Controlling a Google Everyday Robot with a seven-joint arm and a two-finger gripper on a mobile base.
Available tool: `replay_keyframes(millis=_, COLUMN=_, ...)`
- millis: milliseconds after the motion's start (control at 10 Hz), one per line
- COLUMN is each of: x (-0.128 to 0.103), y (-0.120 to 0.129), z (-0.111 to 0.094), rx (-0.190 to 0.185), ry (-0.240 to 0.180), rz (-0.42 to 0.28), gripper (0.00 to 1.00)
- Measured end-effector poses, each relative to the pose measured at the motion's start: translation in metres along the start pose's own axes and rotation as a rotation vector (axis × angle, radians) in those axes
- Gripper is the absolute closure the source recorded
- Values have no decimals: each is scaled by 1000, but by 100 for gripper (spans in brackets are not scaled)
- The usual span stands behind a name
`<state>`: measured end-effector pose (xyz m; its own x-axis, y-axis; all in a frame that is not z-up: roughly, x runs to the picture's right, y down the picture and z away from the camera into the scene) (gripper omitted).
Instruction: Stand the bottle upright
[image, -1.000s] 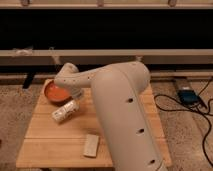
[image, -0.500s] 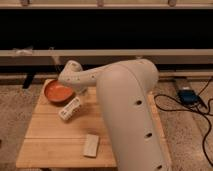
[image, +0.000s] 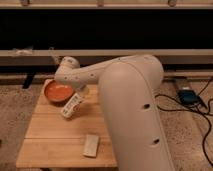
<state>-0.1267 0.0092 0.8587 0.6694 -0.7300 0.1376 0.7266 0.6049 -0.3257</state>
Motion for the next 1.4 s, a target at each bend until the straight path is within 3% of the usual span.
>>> replay_keyframes(millis=1000, x=11, y=-16, z=-54, rx=87, ry=131, rz=-74, gripper=97)
replay_keyframes(millis=1400, x=-3, y=-20, z=-67, rx=102, ry=255, rz=-124, gripper=97)
